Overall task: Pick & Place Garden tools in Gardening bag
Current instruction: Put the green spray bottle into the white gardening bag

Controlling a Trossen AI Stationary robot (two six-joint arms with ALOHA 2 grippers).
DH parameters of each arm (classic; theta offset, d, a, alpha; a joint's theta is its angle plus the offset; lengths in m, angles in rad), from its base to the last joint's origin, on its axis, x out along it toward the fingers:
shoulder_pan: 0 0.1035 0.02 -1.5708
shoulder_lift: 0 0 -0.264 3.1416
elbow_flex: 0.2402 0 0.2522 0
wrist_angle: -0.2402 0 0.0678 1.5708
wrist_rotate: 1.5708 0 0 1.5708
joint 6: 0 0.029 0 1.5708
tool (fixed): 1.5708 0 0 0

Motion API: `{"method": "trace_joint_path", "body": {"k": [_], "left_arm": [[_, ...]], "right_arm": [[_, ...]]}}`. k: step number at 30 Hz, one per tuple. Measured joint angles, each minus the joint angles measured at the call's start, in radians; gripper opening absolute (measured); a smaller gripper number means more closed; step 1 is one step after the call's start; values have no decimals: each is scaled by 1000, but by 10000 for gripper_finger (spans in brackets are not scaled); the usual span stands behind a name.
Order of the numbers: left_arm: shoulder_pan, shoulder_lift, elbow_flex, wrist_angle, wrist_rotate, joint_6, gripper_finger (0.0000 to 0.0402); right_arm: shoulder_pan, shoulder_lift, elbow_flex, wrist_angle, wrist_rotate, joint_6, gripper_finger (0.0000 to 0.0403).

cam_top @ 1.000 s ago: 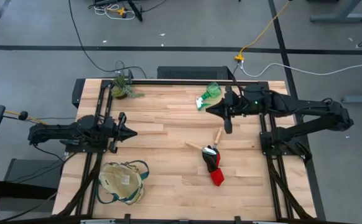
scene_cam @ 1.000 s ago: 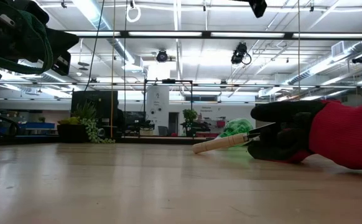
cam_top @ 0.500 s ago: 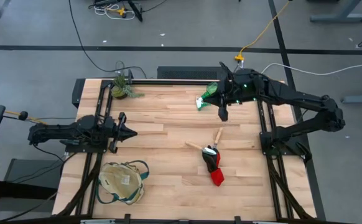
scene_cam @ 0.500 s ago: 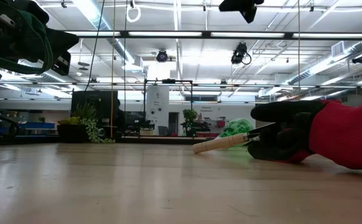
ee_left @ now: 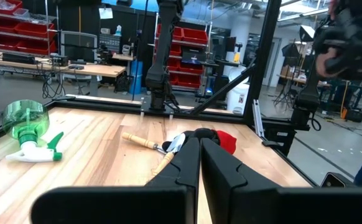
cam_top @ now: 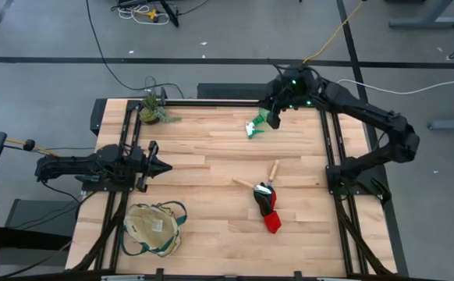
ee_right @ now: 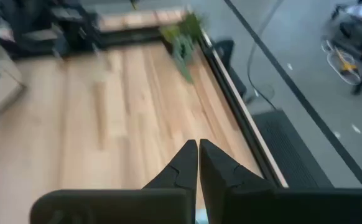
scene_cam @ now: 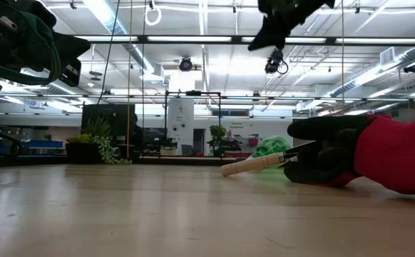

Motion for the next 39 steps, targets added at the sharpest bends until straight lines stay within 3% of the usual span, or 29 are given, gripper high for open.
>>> {"method": "trace_joint_path", "body": {"k": [8,19,33,39], "left_arm": [[0,0,0,0,0,0,21],[0,0,0,0,0,0,21],[0,0,0,0,0,0,21],[0,0,0,0,0,0,21]], "right_arm": [[-72,87,0,-73,-1,-61,23],[-80,159,5,-110,6,-139,47],[-80,262,277,-358,35,-288,124],[-66,304,334,-384,125,-464,165]]}}
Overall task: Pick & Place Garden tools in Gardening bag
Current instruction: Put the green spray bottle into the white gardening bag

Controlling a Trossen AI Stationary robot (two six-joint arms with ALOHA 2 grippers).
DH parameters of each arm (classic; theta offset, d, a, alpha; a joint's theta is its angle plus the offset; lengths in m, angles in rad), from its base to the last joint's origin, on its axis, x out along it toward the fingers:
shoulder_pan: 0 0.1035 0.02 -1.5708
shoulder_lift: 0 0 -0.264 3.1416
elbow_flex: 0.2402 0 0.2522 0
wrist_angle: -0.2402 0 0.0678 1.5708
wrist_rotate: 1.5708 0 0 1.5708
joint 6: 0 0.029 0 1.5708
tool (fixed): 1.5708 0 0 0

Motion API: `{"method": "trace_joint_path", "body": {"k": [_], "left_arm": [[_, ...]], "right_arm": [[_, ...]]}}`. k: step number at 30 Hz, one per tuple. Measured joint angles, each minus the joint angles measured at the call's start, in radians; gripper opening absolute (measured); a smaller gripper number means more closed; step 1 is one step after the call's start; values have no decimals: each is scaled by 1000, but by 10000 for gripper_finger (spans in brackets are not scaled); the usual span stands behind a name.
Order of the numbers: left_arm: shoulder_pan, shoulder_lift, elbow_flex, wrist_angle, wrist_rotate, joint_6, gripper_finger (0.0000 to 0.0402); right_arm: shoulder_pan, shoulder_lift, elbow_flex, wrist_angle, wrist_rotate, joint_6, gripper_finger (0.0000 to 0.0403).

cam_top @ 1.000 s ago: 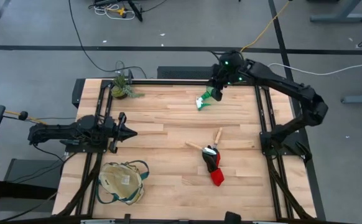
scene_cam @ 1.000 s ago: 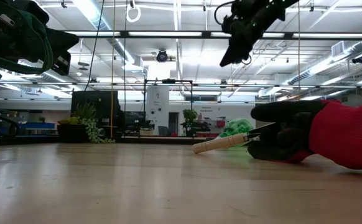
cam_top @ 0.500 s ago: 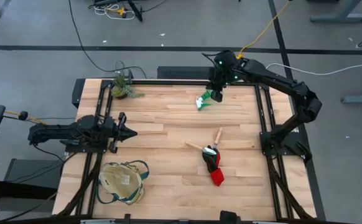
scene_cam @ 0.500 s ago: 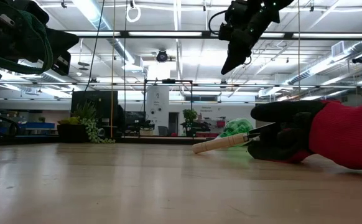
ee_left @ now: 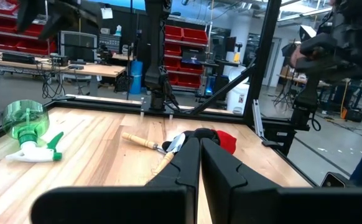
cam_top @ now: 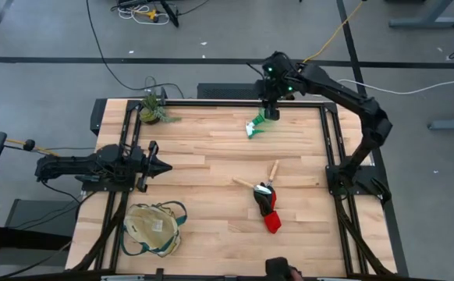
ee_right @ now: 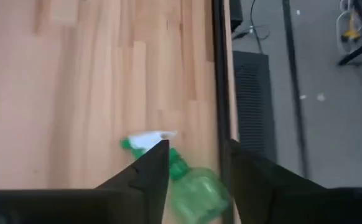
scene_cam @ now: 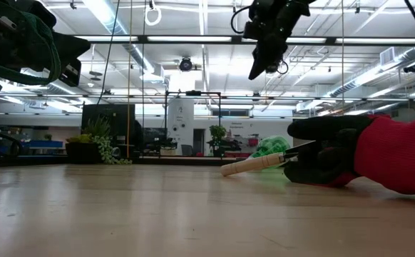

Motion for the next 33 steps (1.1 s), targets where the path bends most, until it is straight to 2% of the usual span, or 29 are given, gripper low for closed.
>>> {"method": "trace_joint_path", "body": {"k": [6,11,15,20,28,33], "left_arm": [[0,0,0,0,0,0,21],[0,0,0,0,0,0,21],[0,0,0,0,0,0,21],[0,0,0,0,0,0,21],[0,0,0,0,0,0,21],[0,0,0,0,0,0,21]], "right_arm": [[26,25,0,-10,110,-175,201],[41,55,0,-10,171,-219,222],[50,79,0,-8,167,-230,234],[70,105,0,-1,183,-263,237],[96,112,0,-35,335,-280,231],[97,112,39,-122,337,-258,231]]}}
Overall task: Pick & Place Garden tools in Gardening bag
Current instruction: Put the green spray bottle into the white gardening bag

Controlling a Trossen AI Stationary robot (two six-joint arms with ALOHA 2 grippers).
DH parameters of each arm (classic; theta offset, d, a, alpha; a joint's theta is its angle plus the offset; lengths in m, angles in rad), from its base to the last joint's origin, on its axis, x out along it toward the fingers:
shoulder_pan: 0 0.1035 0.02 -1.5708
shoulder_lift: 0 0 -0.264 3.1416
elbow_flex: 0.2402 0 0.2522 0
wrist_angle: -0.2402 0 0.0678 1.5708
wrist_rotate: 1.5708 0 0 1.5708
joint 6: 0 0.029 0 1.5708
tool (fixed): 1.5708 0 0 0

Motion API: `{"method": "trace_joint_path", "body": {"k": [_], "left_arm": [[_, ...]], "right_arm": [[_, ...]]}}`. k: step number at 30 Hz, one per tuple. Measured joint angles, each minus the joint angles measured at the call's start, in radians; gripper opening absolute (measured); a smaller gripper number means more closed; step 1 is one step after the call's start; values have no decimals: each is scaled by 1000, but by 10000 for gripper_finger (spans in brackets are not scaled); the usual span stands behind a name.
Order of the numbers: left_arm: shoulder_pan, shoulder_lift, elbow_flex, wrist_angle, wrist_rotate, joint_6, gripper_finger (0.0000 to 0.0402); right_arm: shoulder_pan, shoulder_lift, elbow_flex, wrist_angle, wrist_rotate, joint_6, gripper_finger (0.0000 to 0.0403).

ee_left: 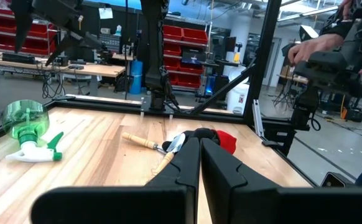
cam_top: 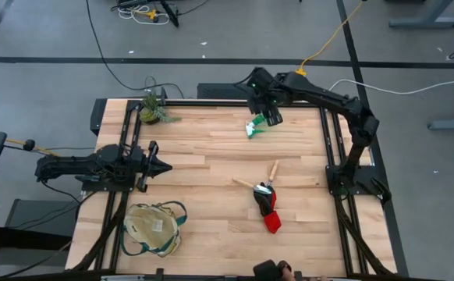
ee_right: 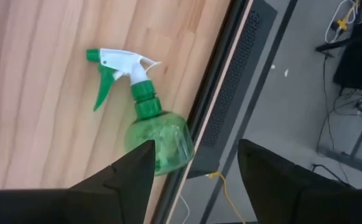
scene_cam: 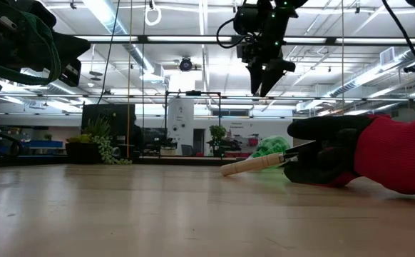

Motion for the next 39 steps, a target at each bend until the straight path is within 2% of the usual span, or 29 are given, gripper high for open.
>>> {"method": "trace_joint_path", "body": {"k": [9,18,25,36,39], "left_arm": [[0,0,0,0,0,0,21],[0,0,0,0,0,0,21],[0,0,0,0,0,0,21],[0,0,0,0,0,0,21],[0,0,0,0,0,0,21]], "right_arm": [[9,3,45,-41,-27,6,230],[31,16,45,-30,42,57,230],[53,22,45,-16,32,32,231],[58,82,45,-33,-28,50,296],[48,118,45,-40,-25,5,306]]}}
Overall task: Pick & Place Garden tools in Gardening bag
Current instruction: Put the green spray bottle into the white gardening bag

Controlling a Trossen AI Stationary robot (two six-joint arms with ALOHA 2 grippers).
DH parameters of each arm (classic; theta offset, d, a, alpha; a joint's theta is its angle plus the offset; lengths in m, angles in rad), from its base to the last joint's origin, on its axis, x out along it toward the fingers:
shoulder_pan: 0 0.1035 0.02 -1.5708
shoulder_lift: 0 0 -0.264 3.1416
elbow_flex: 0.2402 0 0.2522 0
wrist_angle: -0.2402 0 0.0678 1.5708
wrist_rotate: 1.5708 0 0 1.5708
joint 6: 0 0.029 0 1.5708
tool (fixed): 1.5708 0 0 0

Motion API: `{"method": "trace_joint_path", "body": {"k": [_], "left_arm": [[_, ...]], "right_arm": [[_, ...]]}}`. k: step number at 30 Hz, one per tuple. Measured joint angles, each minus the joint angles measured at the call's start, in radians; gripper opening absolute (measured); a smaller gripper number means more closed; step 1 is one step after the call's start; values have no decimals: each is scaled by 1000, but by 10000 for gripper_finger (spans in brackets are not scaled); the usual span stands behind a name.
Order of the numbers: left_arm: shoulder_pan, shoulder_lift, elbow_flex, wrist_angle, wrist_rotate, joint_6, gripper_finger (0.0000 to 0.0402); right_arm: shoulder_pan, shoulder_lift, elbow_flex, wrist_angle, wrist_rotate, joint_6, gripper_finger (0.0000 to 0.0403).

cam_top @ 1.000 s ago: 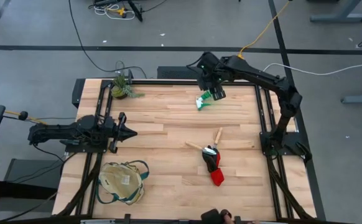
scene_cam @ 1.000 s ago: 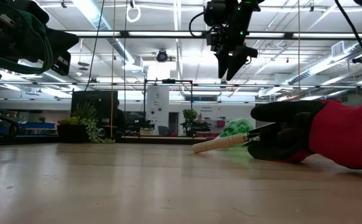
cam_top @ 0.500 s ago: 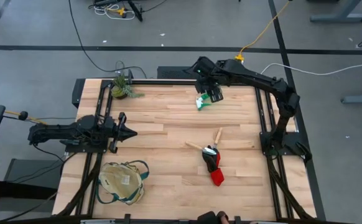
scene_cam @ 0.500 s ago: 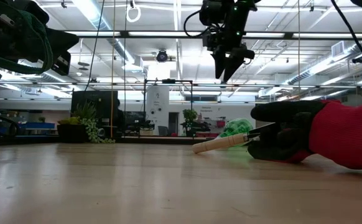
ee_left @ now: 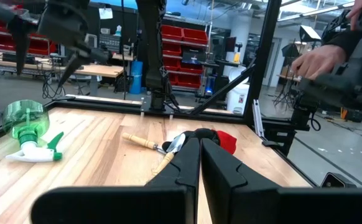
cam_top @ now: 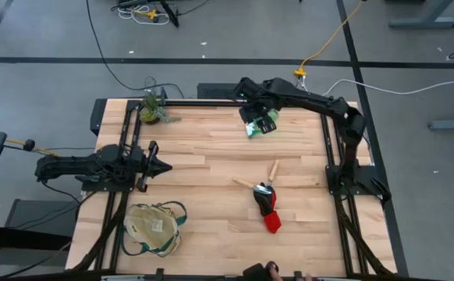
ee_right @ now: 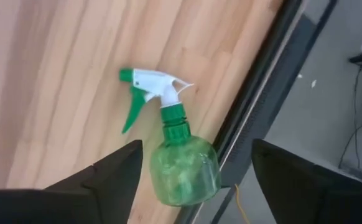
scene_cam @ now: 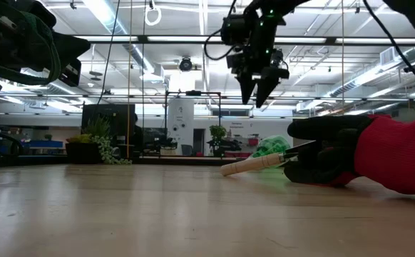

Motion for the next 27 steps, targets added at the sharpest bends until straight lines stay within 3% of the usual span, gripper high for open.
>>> {"method": "trace_joint_path", "body": {"k": [15,27], "left_arm": [[0,0,0,0,0,0,21],[0,0,0,0,0,0,21]], "right_arm": [[-110,166,-1,56,1,-102,283],[-117,221,-1,59,-56,-103,282]]}}
